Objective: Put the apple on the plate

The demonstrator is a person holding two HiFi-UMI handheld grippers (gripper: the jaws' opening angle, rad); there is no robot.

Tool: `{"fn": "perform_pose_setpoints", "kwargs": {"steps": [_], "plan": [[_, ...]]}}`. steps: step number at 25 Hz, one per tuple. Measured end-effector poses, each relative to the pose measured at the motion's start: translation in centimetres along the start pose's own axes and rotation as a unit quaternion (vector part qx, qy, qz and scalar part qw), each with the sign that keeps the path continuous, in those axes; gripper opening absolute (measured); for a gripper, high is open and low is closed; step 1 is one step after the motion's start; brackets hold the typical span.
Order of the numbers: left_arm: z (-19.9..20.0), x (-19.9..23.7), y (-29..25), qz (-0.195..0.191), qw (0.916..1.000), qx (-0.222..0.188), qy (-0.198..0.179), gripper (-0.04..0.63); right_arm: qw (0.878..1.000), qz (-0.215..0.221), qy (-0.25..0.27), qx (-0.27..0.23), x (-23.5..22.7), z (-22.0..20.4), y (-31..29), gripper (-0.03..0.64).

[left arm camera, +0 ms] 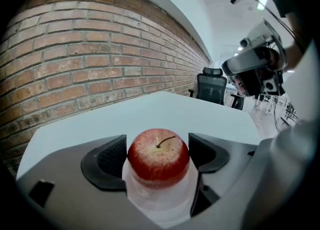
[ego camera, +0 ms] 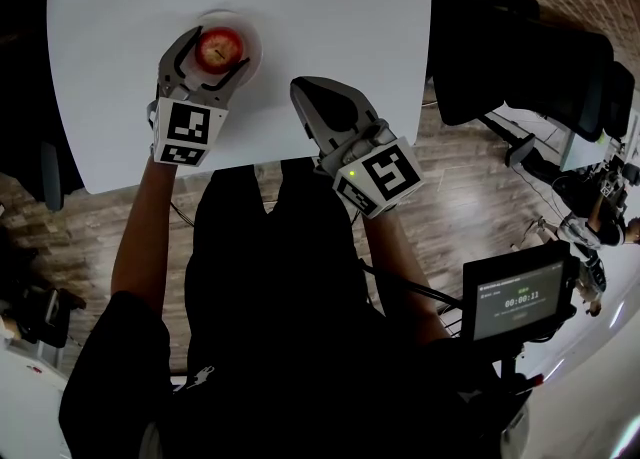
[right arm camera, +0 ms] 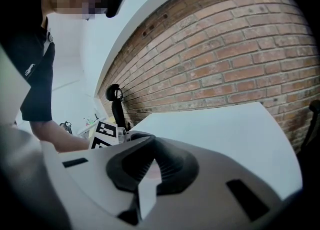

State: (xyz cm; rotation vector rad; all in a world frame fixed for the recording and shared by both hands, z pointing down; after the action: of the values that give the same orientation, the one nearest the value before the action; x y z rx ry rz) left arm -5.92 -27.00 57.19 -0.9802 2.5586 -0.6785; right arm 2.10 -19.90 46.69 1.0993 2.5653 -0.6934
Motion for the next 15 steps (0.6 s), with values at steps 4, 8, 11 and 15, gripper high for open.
{"fn": "perform_pose_setpoints", "kwargs": {"steps": [4, 8, 11, 15], "plan": [[-0.13, 0.20, -0.29, -0.004, 0.9999, 0.003, -0.013, 0.381, 1.000, -0.002, -0.002, -0.001, -0.05, -0.01, 0.10, 0.004], [-0.26, 0.26, -0.32, -0.006, 0.9998, 0.007, -0.015, 0.382, 1.000, -0.003, -0.001, -0.001, -0.15, -0.02, 0.18, 0.003], [-0.39, 0.36, -0.33, -0.007, 0.9998, 0.009, -0.018, 0.382, 1.000, -0.002, 0.000, 0.000, -0.16, -0.06, 0.18, 0.004], [-0.39, 0.25, -0.36, -0.010, 0.9997, 0.009, -0.020, 0.383, 1.000, -0.005, -0.003, -0.001, -0.18, -0.16, 0.26, 0.005]]}}
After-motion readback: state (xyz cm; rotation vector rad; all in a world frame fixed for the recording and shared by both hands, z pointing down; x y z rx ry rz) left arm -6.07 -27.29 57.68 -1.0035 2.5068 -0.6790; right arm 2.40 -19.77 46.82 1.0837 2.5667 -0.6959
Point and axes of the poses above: the fingertips, and each gripper's own axes: y backward along the fingers, x to its left, z out of its top, the point moved 1 cm from there along y, backward along the fingers, and after that the axes turned 12 degrees about z, right-handed, at the moved point
